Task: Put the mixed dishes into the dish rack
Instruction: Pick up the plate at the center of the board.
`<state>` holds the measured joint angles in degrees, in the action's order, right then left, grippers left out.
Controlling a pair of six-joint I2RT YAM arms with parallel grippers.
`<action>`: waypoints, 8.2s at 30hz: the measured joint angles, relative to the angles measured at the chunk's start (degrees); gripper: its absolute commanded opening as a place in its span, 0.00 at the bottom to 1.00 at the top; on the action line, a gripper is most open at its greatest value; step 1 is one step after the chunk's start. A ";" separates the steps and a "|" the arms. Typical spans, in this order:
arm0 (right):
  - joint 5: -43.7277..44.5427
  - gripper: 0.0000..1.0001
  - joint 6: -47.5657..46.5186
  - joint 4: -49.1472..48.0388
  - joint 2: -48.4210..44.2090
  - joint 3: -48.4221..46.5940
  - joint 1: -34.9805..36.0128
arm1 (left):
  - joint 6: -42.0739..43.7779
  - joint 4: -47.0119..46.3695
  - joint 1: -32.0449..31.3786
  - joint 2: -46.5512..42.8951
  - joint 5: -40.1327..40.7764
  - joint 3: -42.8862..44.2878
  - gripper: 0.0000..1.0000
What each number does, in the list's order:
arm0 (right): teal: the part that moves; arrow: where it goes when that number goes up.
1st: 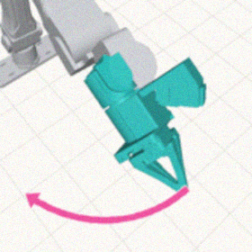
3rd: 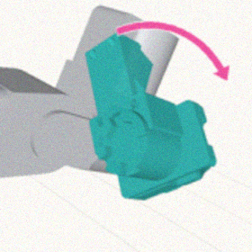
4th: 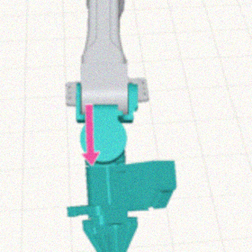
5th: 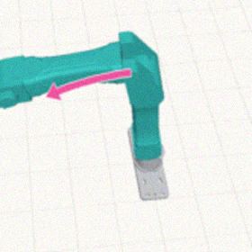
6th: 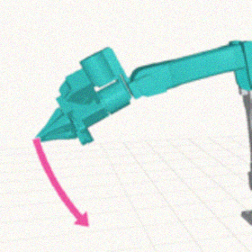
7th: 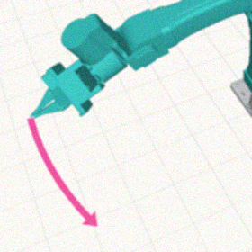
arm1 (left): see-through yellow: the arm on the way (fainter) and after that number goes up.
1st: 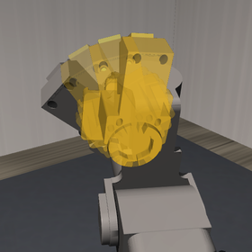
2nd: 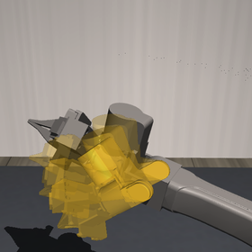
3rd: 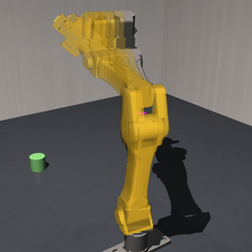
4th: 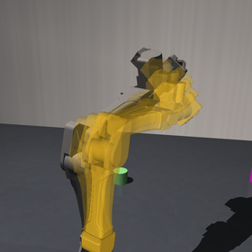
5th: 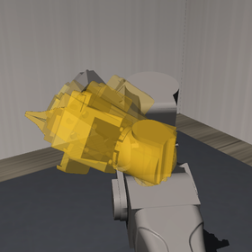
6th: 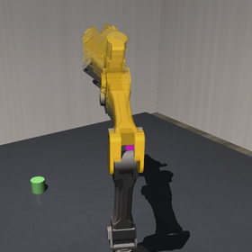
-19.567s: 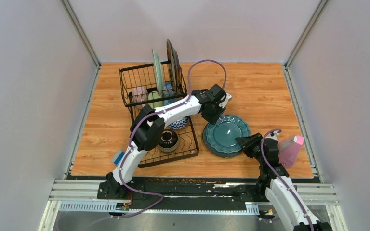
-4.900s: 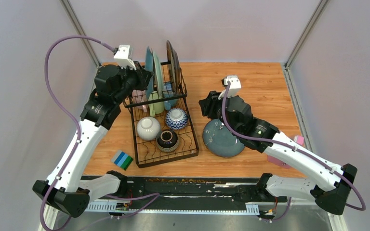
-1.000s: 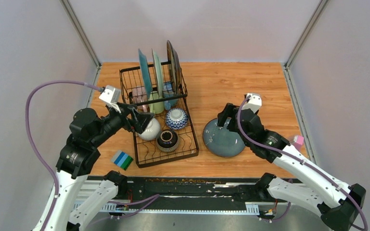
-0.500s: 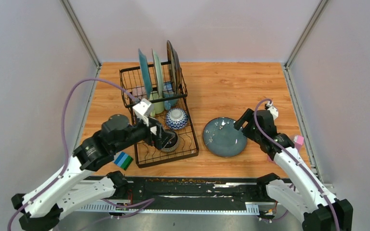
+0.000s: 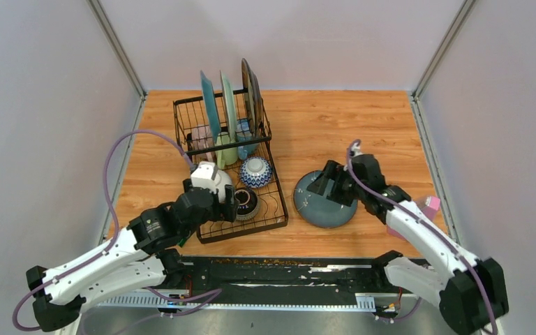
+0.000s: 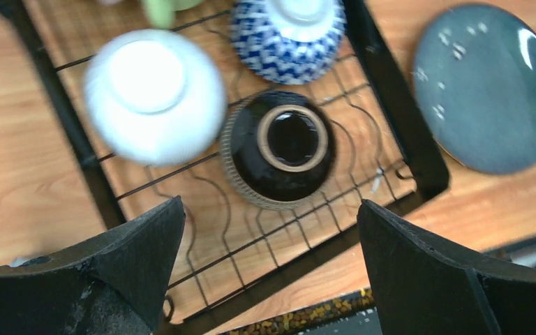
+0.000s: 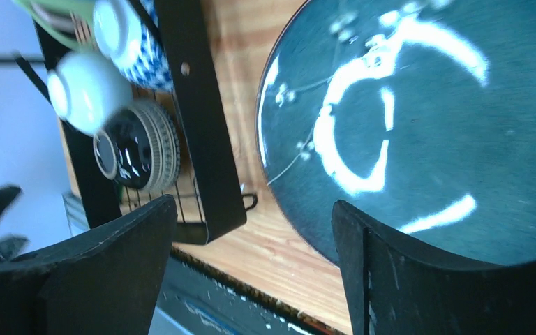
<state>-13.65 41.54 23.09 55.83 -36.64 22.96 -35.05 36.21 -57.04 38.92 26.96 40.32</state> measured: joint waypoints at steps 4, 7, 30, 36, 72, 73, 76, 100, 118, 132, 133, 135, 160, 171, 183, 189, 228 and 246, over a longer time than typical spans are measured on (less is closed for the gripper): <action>0.04 0.85 -1.44 -0.94 11.04 -6.01 8.96 | -9.35 6.08 0.00 -2.71 9.05 -1.31 1.00; 1.18 0.85 -2.34 -2.21 18.58 -11.91 12.90 | -15.28 10.12 0.00 -2.62 13.88 -1.73 1.00; 20.76 0.84 -6.34 -12.72 46.21 -27.06 16.02 | -10.40 -3.10 25.24 -5.35 -4.20 -16.28 1.00; 20.22 0.83 -5.88 -14.99 46.23 -26.49 15.06 | -4.17 -11.50 27.56 5.70 -10.71 -16.28 1.00; 13.49 0.86 -4.11 -13.44 16.20 -8.74 -5.90 | 4.09 -20.44 28.68 17.92 -25.00 -9.94 1.00; 13.92 0.86 -3.08 -12.55 14.56 -6.82 -7.23 | 4.04 -20.11 28.65 16.79 -25.05 -10.34 1.00; 16.28 0.85 0.17 -9.09 8.50 -1.18 -10.71 | 3.82 -18.99 28.63 12.98 -25.66 -11.47 1.00; 21.46 0.65 21.00 6.56 -14.38 15.58 -15.06 | 3.37 -17.14 28.63 7.23 -31.15 -11.98 1.00; 22.34 0.60 16.20 11.47 -18.67 14.05 -15.17 | 3.34 -17.16 28.63 6.86 -32.17 -11.98 1.00; 23.87 0.64 16.02 15.13 -16.33 14.14 -15.17 | 3.34 -17.14 28.63 7.17 -32.39 -11.98 1.00; 24.13 0.63 16.22 15.43 -15.96 14.14 -15.17 | 3.34 -17.14 28.63 7.17 -32.39 -11.98 1.00; 24.28 0.62 16.55 15.85 -15.08 14.14 -15.17 | 3.34 -17.14 28.63 7.17 -32.39 -11.98 1.00; 17.20 0.28 19.69 -12.26 -9.09 25.40 -15.54 | 3.26 -17.18 28.63 7.54 -32.50 -11.98 1.00; 17.27 0.25 22.32 -30.12 -7.08 32.52 -15.54 | 3.10 -17.40 28.63 7.76 -32.94 -11.98 1.00; 17.94 0.01 22.93 -40.92 -3.52 35.63 -15.80 | 2.80 -18.21 28.63 8.24 -33.46 -11.98 1.00; 17.79 0.00 22.12 -41.31 -2.27 34.56 -15.80 | 2.80 -18.23 28.65 8.24 -33.55 -11.98 1.00; 1.07 0.00 18.40 -18.88 -6.47 21.46 -31.50 | 2.93 -25.14 28.89 5.51 -48.41 -11.98 1.00; -3.61 0.00 18.23 -15.72 -14.40 19.41 -34.42 | 1.03 -25.64 28.87 4.85 -49.37 -11.98 1.00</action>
<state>-17.26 59.77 7.38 41.43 -17.23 -11.46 -34.02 10.57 -28.16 43.77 -22.41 28.34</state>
